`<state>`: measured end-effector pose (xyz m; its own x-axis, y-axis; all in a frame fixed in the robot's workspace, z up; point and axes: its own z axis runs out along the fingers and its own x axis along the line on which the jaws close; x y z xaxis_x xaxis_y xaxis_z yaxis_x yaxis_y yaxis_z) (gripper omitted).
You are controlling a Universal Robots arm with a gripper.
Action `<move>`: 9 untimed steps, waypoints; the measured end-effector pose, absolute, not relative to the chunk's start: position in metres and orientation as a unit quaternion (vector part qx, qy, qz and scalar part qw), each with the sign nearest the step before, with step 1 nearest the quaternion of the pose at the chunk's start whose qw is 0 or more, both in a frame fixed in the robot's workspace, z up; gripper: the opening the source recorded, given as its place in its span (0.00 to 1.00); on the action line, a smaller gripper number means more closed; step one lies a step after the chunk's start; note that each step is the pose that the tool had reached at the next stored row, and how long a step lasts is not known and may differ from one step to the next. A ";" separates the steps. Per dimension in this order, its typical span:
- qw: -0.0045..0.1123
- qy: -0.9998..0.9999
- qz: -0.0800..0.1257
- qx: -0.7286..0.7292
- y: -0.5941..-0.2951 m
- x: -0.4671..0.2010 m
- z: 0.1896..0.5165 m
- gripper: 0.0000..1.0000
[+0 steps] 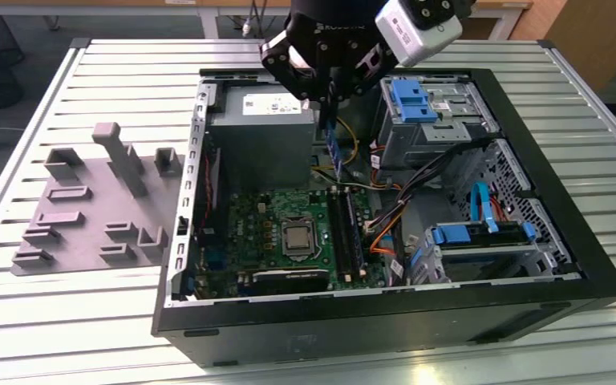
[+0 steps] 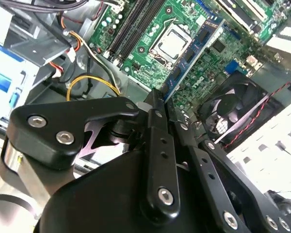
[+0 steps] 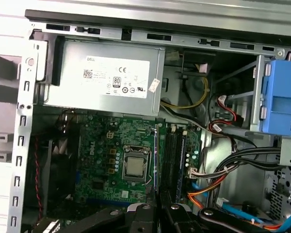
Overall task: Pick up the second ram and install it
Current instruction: 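Insert the second ram into the second slot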
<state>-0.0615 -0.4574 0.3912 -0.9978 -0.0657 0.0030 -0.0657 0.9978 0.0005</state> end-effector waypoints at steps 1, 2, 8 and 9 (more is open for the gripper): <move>0.002 -1.000 0.000 0.028 -0.457 -0.062 0.391 0.14; 0.002 -1.000 0.000 0.022 -0.457 -0.062 0.391 0.14; 0.002 -1.000 0.001 -0.013 -0.457 -0.062 0.391 0.14; 0.002 -1.000 0.002 -0.019 -0.457 -0.062 0.391 0.14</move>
<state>-0.0615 -0.4574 0.3907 -0.9992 0.0387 0.0031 0.0387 0.9992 -0.0033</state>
